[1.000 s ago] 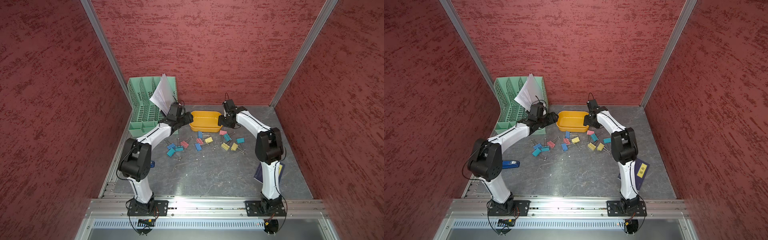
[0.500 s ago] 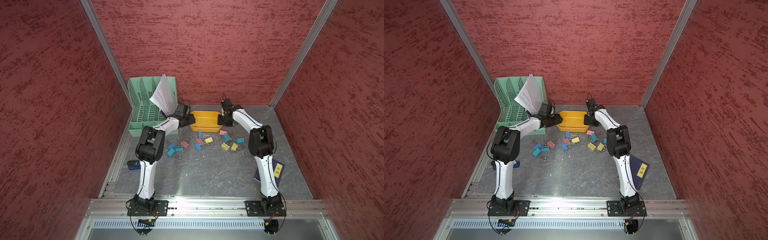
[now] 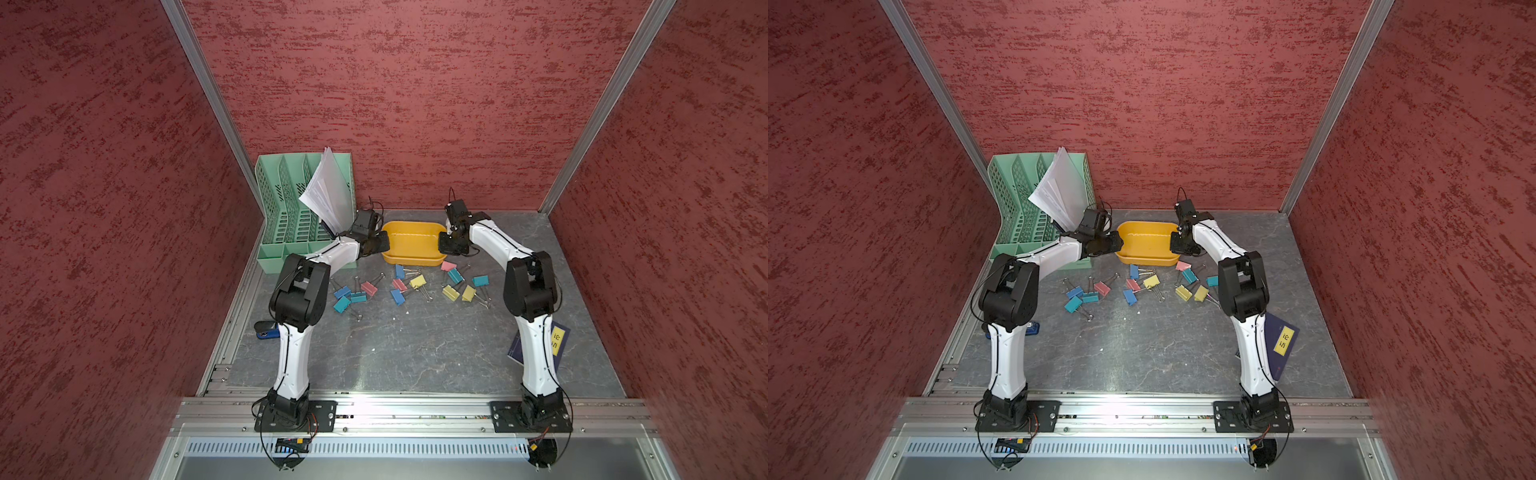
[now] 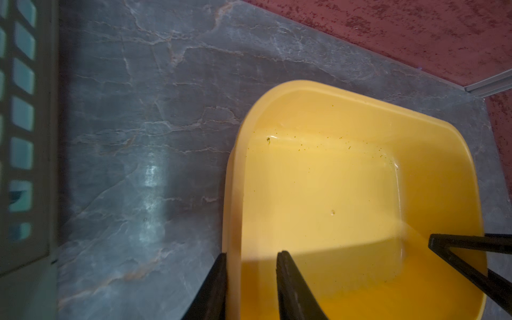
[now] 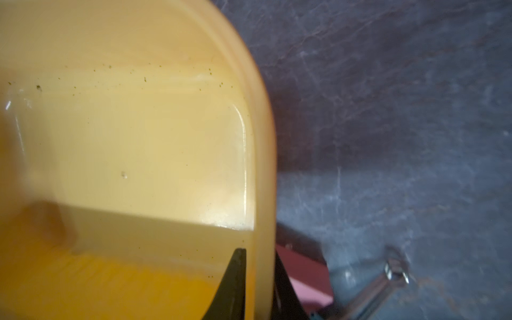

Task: Put the binder clips in the storage box
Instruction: Pick up the storage box at the center of the board, then place the storage box at the center of the board.

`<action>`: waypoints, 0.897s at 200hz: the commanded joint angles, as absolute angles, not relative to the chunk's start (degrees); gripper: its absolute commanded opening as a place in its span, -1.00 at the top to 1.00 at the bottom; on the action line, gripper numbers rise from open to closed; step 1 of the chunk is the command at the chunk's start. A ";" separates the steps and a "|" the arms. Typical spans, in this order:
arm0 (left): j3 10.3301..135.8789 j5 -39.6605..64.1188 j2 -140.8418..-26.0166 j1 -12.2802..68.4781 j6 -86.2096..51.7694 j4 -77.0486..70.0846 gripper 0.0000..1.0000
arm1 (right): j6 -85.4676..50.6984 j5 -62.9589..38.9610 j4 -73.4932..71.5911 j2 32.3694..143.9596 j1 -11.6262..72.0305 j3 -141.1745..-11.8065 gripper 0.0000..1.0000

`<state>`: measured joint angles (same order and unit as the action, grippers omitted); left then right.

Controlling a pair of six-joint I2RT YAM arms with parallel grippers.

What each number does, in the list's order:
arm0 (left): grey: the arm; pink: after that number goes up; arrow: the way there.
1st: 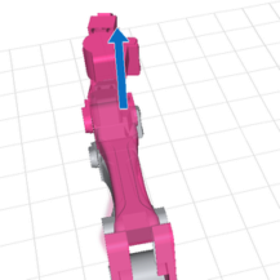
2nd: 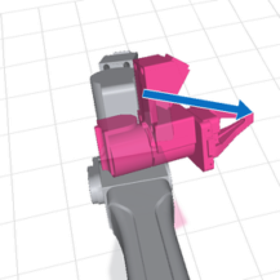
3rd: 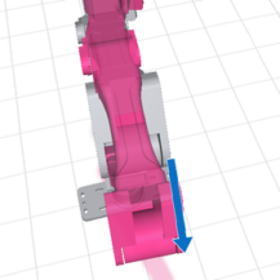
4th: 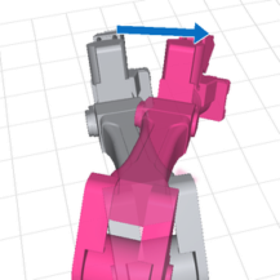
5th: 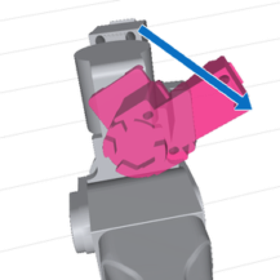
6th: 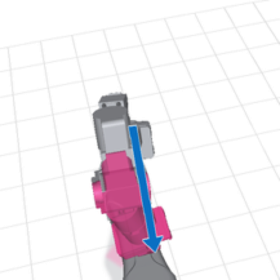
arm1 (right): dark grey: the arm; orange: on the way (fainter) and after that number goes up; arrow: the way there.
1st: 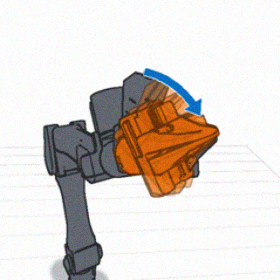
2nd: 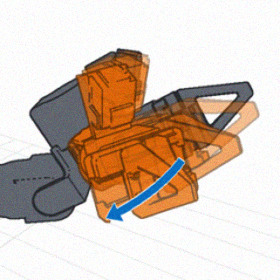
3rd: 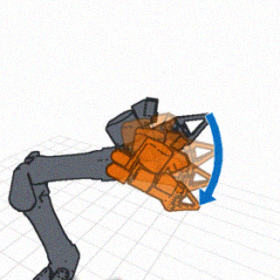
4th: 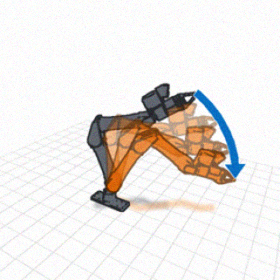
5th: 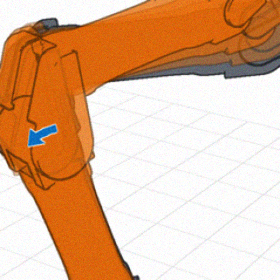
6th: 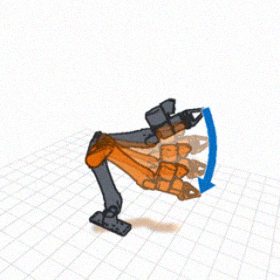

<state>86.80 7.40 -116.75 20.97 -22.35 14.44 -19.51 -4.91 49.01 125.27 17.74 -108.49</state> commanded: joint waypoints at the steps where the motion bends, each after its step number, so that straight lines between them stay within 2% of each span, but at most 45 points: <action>1: 79.45 8.87 -104.70 23.81 -21.78 11.43 0.37 | -19.00 -6.83 47.70 111.95 20.38 -102.44 0.65; 37: 59.63 8.34 -83.48 27.47 -27.02 10.60 0.36 | -20.93 -6.98 47.34 92.83 25.34 -80.92 0.61; 70: 43.75 0.79 -69.45 40.31 -33.52 13.03 0.31 | -28.89 -9.04 44.45 76.03 32.93 -58.07 0.53; 104: 30.89 -6.52 -63.75 50.80 -42.68 10.83 0.31 | -34.14 -8.78 40.25 73.33 38.15 -44.87 0.46; 131: 26.48 -10.42 -62.15 54.97 -46.92 11.25 0.28 | -36.37 -9.47 36.58 74.50 40.64 -40.71 0.41; 154: 23.77 -11.31 -61.87 55.82 -48.73 11.31 0.18 | -36.05 -8.09 37.60 74.78 41.10 -40.45 0.09; 169: 23.17 -11.62 -60.39 55.88 -49.25 12.19 0.06 | -33.42 -5.05 41.45 73.55 40.98 -44.05 -0.28; 179: 22.94 -11.18 -58.54 55.93 -49.32 12.30 -0.04 | -31.31 -2.86 44.49 72.90 40.83 -47.61 -0.43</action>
